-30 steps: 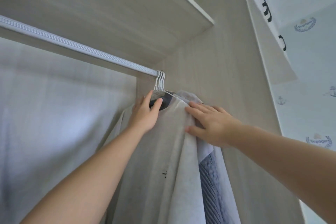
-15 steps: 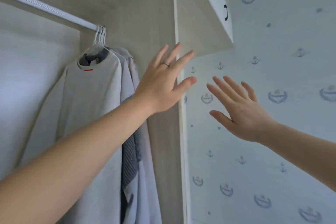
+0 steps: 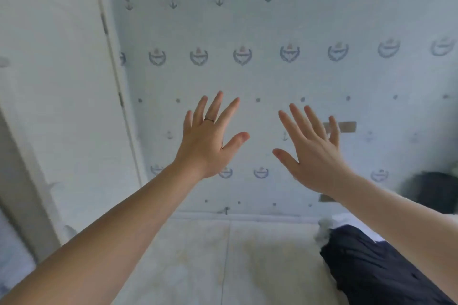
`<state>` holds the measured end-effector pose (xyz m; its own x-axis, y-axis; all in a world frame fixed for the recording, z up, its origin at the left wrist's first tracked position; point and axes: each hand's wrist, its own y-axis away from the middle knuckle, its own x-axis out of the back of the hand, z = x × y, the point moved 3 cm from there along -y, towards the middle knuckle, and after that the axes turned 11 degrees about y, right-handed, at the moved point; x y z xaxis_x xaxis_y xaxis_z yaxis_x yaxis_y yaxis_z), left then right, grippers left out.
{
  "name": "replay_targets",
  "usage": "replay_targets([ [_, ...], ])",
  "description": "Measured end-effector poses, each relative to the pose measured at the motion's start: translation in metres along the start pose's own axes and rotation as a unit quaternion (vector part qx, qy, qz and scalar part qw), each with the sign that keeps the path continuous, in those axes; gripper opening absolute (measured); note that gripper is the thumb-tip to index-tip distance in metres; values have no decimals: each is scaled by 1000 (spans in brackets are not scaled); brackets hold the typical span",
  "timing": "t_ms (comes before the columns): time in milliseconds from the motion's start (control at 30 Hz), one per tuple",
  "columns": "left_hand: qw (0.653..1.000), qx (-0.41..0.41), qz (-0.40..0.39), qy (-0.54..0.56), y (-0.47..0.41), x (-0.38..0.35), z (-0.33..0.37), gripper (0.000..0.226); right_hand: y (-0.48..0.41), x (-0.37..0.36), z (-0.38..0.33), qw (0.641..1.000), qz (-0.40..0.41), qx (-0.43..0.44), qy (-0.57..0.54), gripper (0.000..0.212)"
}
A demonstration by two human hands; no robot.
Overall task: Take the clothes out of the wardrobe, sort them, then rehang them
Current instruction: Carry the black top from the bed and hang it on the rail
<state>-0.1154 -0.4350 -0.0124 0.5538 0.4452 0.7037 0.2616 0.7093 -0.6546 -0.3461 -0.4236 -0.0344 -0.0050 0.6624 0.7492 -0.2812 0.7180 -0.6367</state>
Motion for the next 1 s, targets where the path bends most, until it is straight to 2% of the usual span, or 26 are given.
replay_targets([
  [233,987,15,-142,72,25,-191,36,71,107,-84,98,985,-127,-114,23,77],
  [500,947,19,-286,144,27,-374,54,72,185,-181,175,944,-241,-221,38,74],
  [800,882,-29,-437,175,-32,-550,71,72,233,-285,263,850,-340,-400,50,75],
  [1000,838,-100,-509,172,-73,-641,97,71,252,-326,313,777,-374,-504,49,74],
])
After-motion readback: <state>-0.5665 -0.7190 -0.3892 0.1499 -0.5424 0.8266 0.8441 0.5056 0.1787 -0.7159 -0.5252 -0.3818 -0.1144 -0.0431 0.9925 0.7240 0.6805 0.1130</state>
